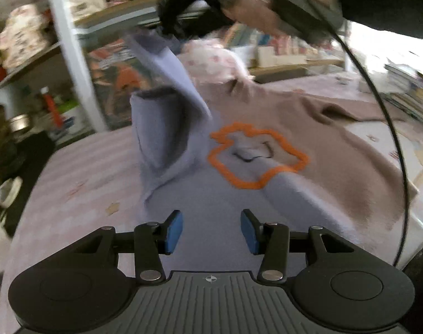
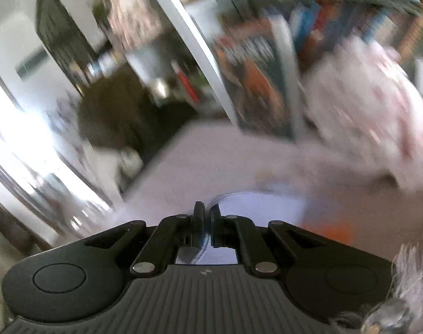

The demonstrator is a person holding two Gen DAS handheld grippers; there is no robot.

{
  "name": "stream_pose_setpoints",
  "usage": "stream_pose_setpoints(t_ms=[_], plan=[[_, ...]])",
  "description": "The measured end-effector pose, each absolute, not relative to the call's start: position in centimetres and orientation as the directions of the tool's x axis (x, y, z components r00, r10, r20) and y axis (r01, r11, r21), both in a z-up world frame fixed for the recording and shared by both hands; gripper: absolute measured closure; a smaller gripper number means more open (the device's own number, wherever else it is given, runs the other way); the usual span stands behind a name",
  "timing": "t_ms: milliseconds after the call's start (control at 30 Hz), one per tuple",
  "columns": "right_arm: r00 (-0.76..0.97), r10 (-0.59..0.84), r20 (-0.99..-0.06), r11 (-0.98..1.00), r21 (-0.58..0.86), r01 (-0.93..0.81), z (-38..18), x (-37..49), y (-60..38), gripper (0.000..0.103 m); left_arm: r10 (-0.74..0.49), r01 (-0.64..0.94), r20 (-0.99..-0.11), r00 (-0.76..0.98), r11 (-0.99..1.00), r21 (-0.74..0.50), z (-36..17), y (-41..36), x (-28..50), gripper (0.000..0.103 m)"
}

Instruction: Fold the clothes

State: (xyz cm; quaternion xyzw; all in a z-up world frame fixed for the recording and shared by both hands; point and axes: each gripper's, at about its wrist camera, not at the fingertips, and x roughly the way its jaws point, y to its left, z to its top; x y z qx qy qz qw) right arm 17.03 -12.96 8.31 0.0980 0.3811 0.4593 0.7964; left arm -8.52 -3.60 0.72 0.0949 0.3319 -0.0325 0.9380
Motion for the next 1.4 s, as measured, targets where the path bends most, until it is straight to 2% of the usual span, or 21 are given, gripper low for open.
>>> stream_pose_setpoints(t_ms=[100,300,467,500,533,567,667,833,967,1033,1100,1133,1200,1300,1367,1400], plan=[[0.3,0.841,-0.451,0.529,0.563,-0.635,11.3,20.4,-8.8,0.099,0.045,0.054,-0.626,0.779,0.989,0.139,0.9,-2.6,-9.0,0.057],[0.267,0.845,-0.463,0.523,0.613,-0.592,11.8,24.5,-0.1,0.095,0.085,-0.011,-0.636,0.767,0.993,0.119,0.9,-1.5,-9.3,0.057],[0.2,0.866,-0.457,0.471,0.615,-0.633,12.5,23.7,5.3,0.091,0.08,-0.001,-0.647,0.758,0.992,0.123,0.8,-1.0,-8.7,0.057],[0.171,0.872,-0.459,0.451,0.615,-0.648,12.7,23.2,6.0,0.079,0.079,0.003,-0.647,0.759,0.992,0.126,0.8,-0.8,-8.6,0.057],[0.141,0.876,-0.461,0.43,0.615,-0.661,12.9,22.6,6.7,0.048,0.079,0.007,-0.644,0.761,0.992,0.13,0.8,-0.7,-8.5,0.057],[0.115,0.88,-0.461,0.409,0.613,-0.676,13.1,22.0,7.2,0.038,0.078,0.01,-0.639,0.765,0.991,0.132,0.9,-0.5,-8.4,0.057],[0.109,0.896,-0.43,0.362,0.567,-0.74,13.7,20.5,6.3,0.039,0.07,0.009,-0.626,0.776,0.992,0.122,1.1,0.5,-8.2,0.057],[0.257,0.8,-0.542,0.525,0.426,-0.737,11.6,19.8,-0.1,0.04,0.069,-0.071,-0.63,0.774,0.997,0.023,0.5,3.5,-6.6,0.057],[0.414,0.627,-0.661,0.698,0.239,-0.676,8.2,16.9,-8.1,0.043,0.041,-0.188,-0.636,0.771,0.968,-0.167,-1.0,8.0,-4.1,0.057],[0.478,0.519,-0.709,0.766,0.138,-0.628,6.3,14.5,-12.2,0.044,0.029,-0.284,-0.64,0.768,0.911,-0.299,-2.1,11.3,-2.7,0.057],[0.533,0.425,-0.731,0.813,0.05,-0.579,4.8,11.8,-16.3,0.044,-0.003,-0.351,-0.623,0.782,0.824,-0.444,-3.4,14.5,-1.7,0.057],[0.555,0.386,-0.737,0.834,0.021,-0.552,4.0,10.7,-18.5,0.044,0.005,-0.371,-0.61,0.793,0.798,-0.476,-3.5,15.2,-1.5,0.057],[0.59,0.314,-0.744,0.879,-0.008,-0.477,2.9,8.5,-22.4,0.044,0.022,-0.406,-0.584,0.812,0.739,-0.537,-3.8,16.5,-1.3,0.056],[0.619,0.231,-0.751,0.942,0.014,-0.335,1.6,5.6,-27.2,0.044,0.054,-0.448,-0.546,0.836,0.641,-0.623,-4.3,18.5,-1.0,0.047],[0.613,0.187,-0.768,0.965,0.027,-0.26,0.5,4.0,-29.2,0.044,0.079,-0.468,-0.521,0.85,0.569,-0.676,-4.7,19.9,-0.8,0.047],[0.608,0.166,-0.777,0.973,0.03,-0.227,0.0,3.4,-30.0,0.045,0.092,-0.475,-0.51,0.855,0.531,-0.701,-4.8,20.5,-0.7,0.051]])
